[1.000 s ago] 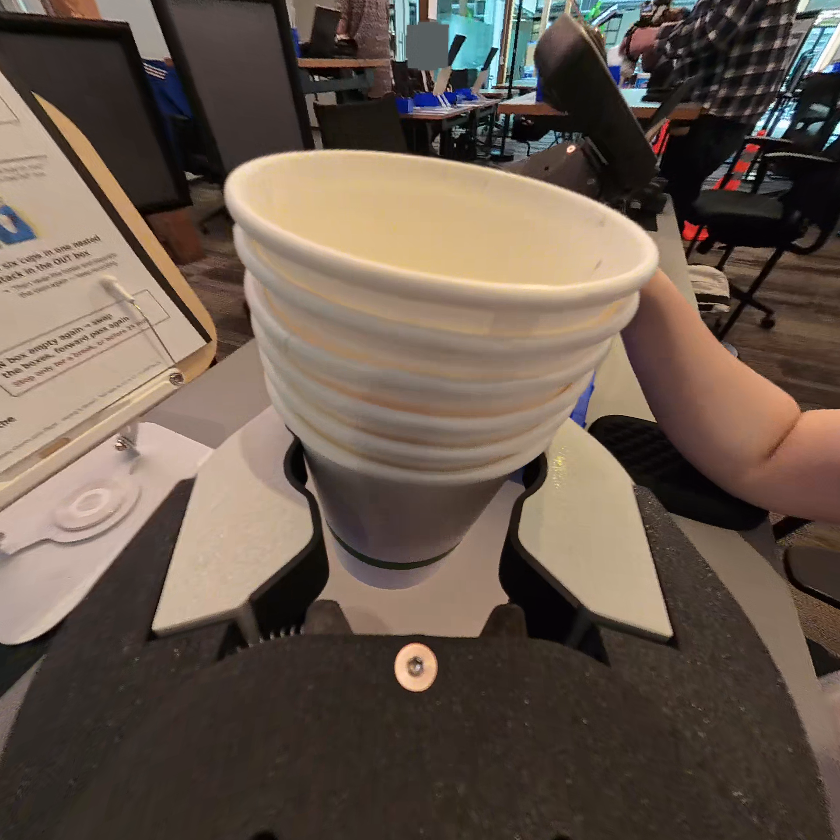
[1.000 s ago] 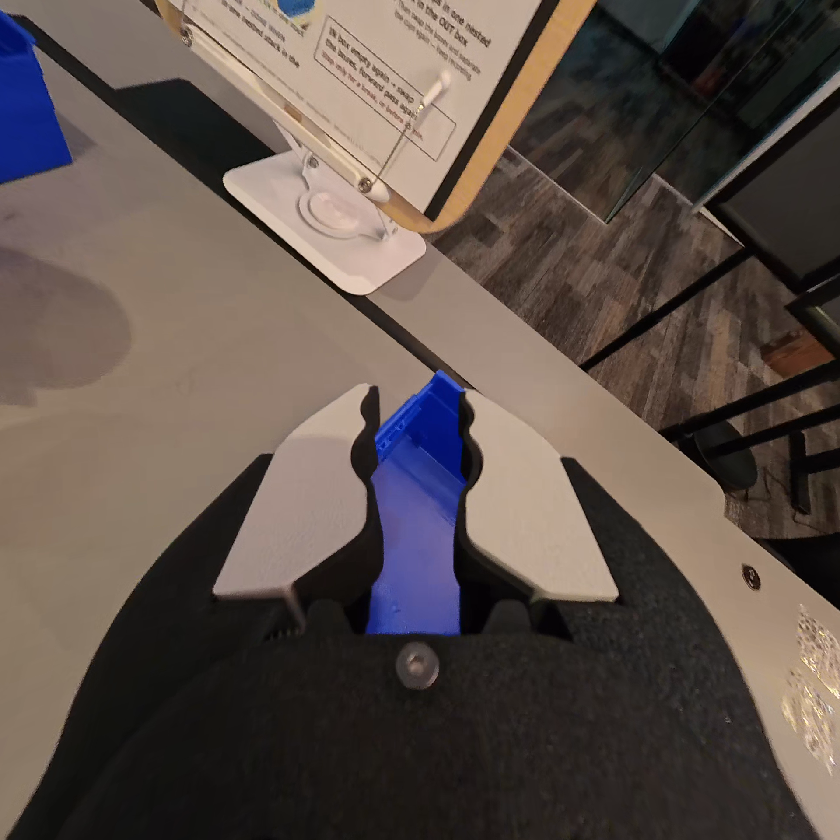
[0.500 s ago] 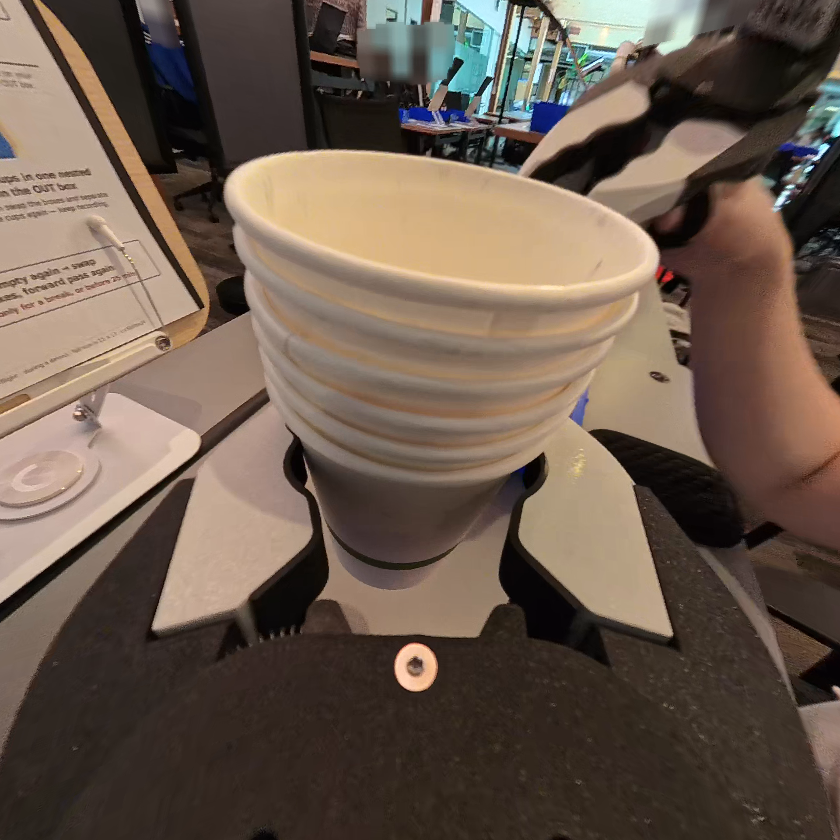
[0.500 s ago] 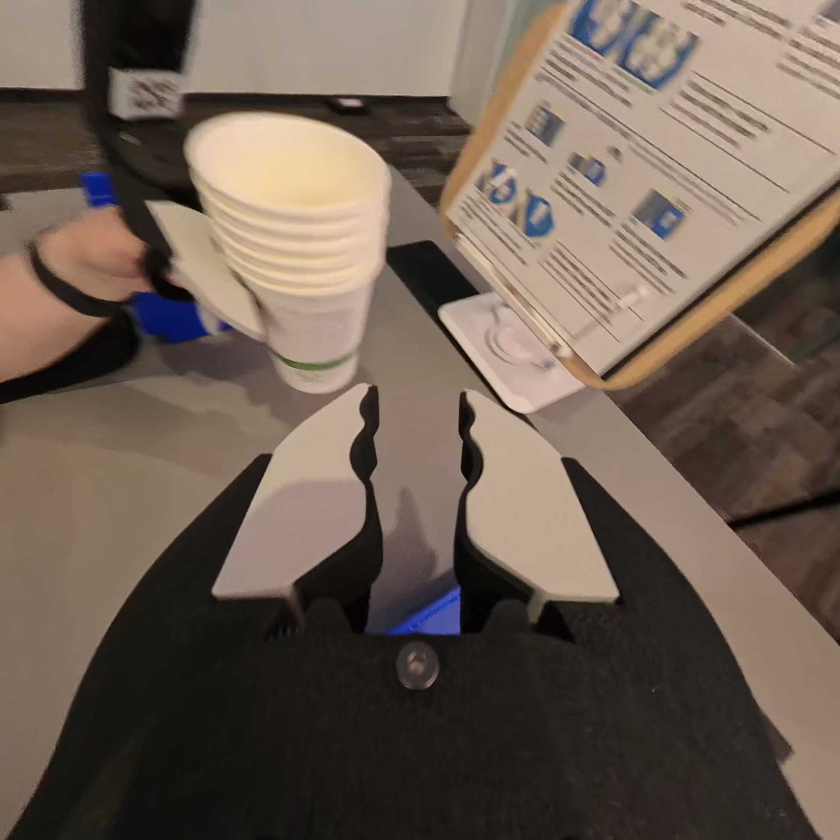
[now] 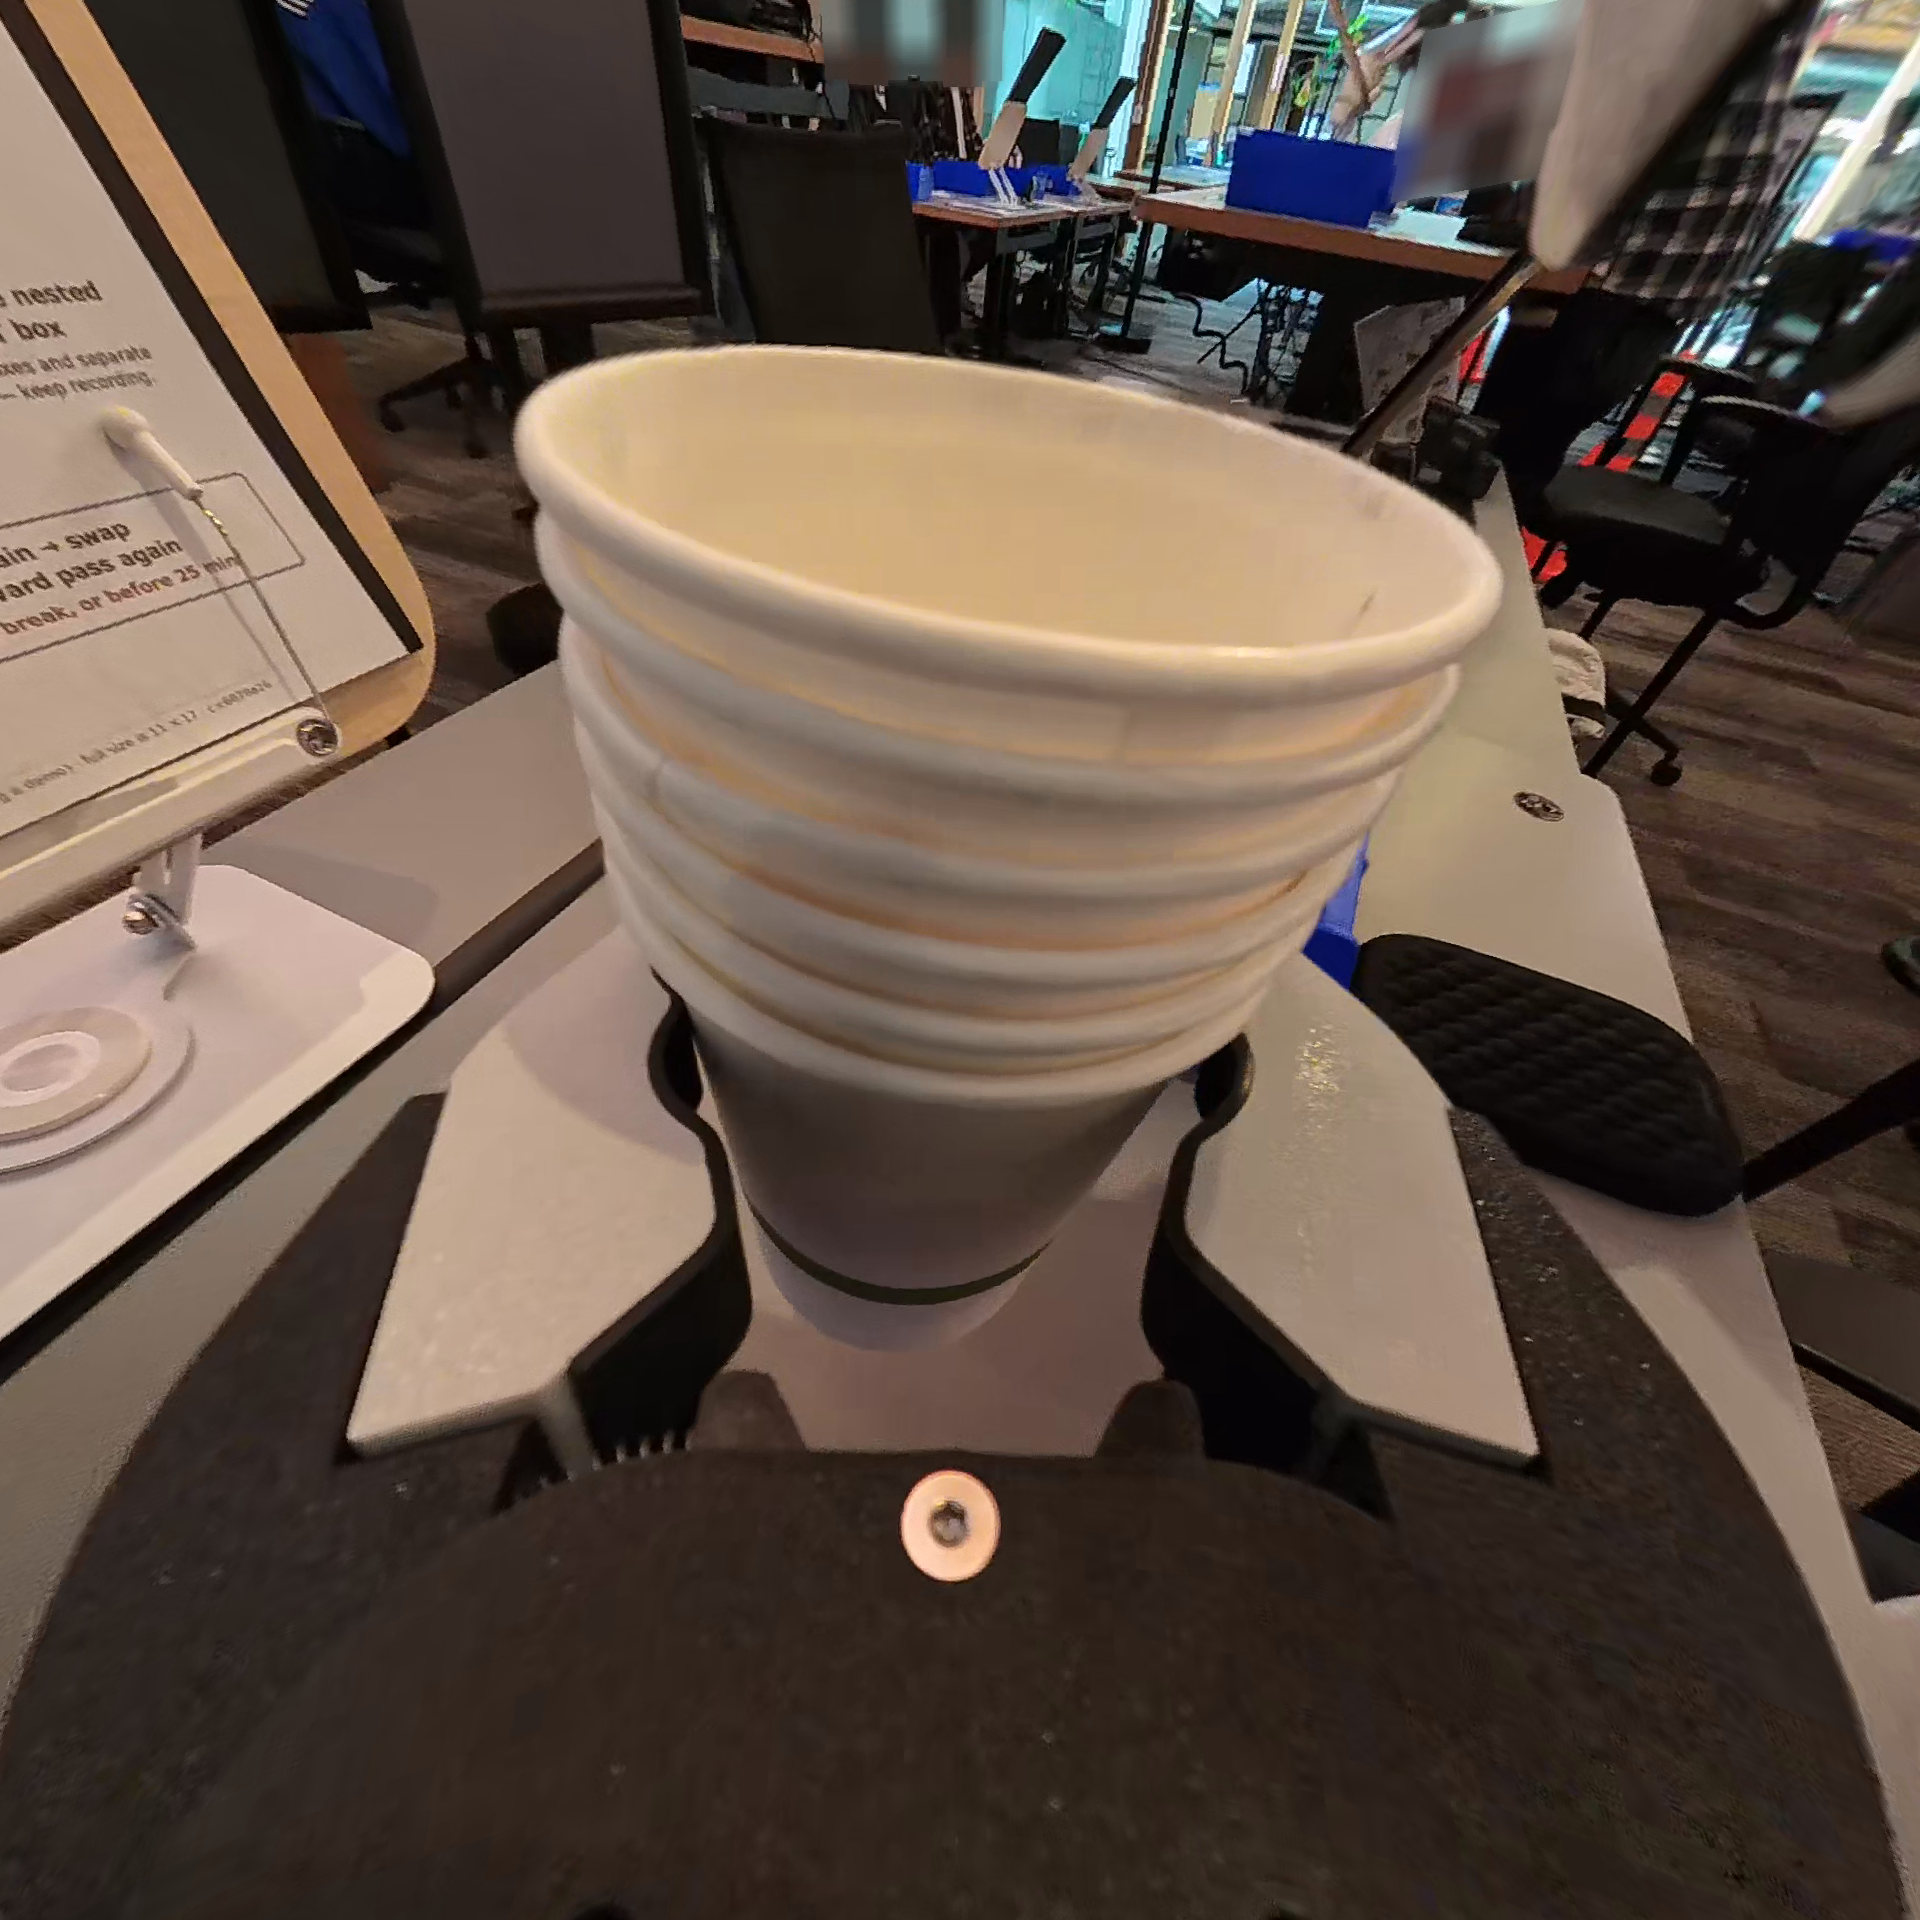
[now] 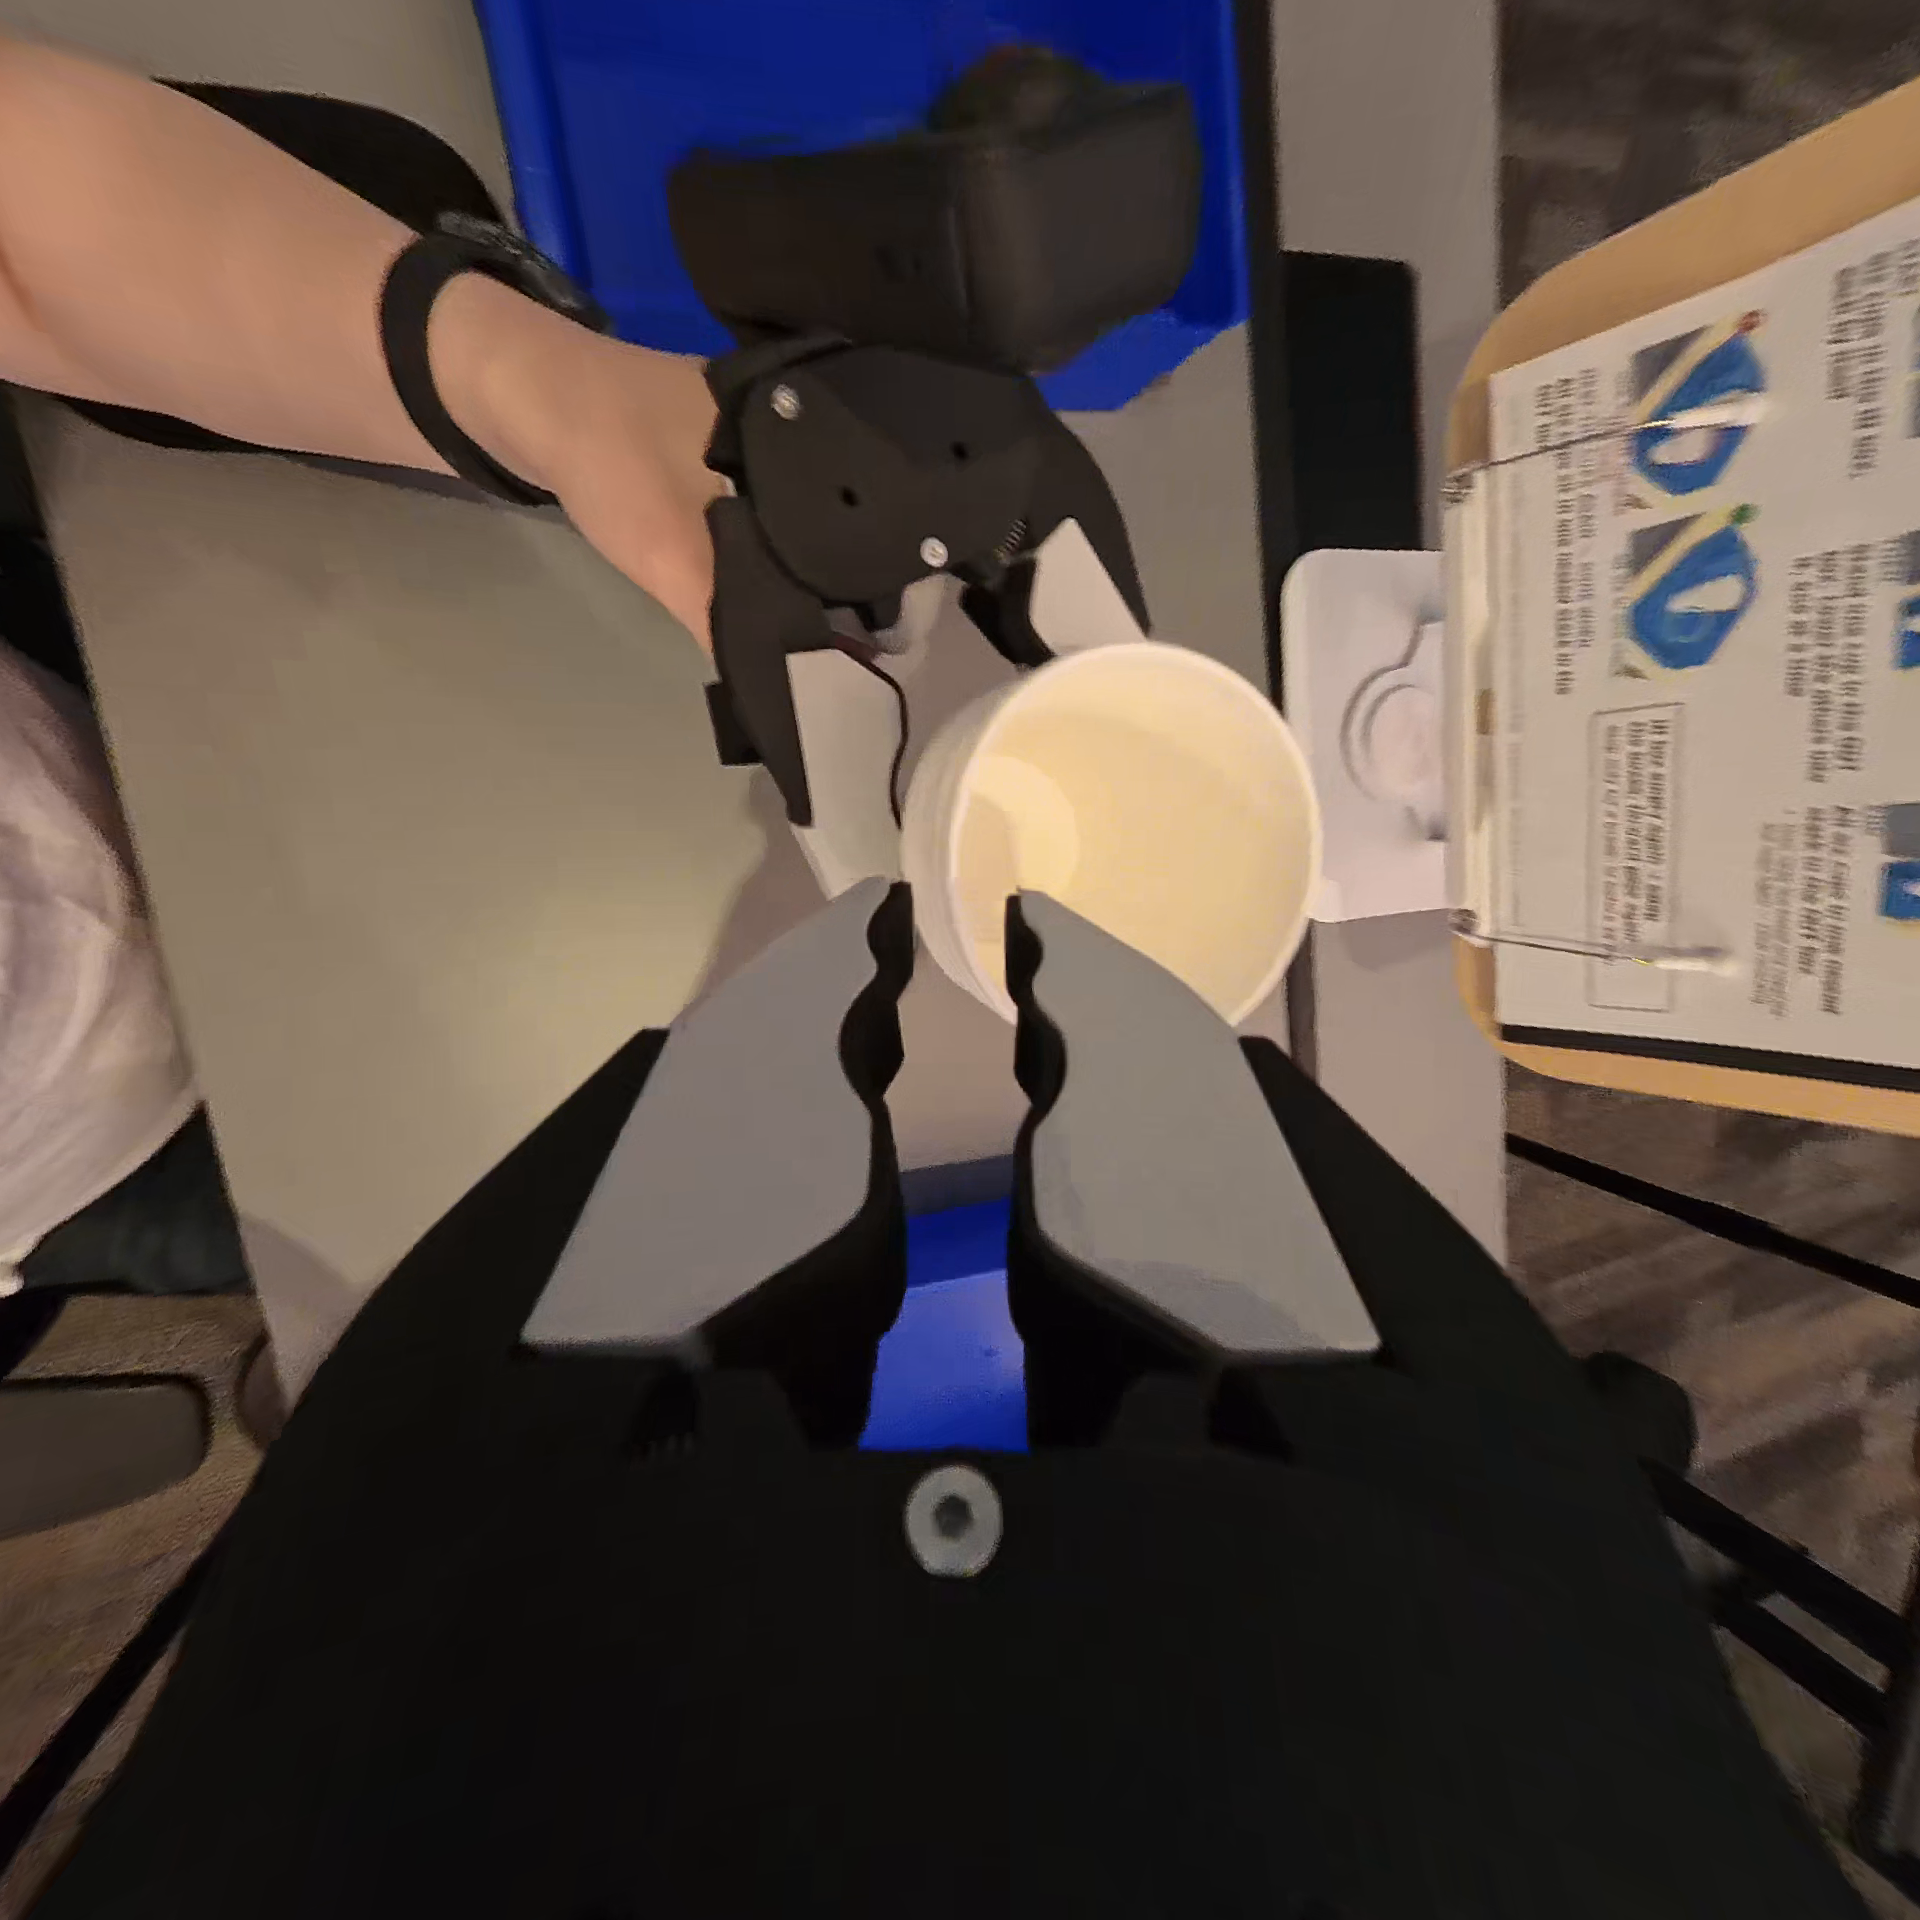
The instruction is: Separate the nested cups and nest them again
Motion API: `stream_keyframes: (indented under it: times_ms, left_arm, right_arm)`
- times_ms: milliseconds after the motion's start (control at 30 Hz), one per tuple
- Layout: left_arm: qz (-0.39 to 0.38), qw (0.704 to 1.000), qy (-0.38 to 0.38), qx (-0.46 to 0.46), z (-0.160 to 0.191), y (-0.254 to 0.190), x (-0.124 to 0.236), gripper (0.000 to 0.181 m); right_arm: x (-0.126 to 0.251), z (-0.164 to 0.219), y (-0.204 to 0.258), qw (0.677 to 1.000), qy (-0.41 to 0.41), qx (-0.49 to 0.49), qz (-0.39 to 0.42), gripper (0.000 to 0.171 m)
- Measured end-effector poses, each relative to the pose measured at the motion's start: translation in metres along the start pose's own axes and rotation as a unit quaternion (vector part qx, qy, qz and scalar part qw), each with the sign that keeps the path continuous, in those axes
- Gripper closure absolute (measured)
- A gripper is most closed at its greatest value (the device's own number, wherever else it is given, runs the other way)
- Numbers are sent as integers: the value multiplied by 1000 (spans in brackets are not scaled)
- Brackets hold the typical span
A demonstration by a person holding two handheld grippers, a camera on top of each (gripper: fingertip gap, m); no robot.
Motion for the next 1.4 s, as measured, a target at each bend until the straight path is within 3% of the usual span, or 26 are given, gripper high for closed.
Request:
stream_keyframes:
  times_ms: [200,600,1400]
  left_arm:
    - [5,1000,3,-1,0,-1,-1,86]
    - [8,1000,25,-8,8,0,-7,86]
    - [27,999,39,-11,16,-6,-16,86]
  right_arm:
    - [-15,11,-1,998,55,4,-12,158]
    - [-27,24,3,995,81,10,-61,167]
    - [-2,21,-1,997,42,21,-59,168]
Point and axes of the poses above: each gripper's, where its closed fingertips meet, x back along the fingers, z out of its underside, y = z × x across the jaws, the point moved 1 cm from there along x, back along the fingers, and after that the axes turned 4 degrees about z, right-handed, at the moved point
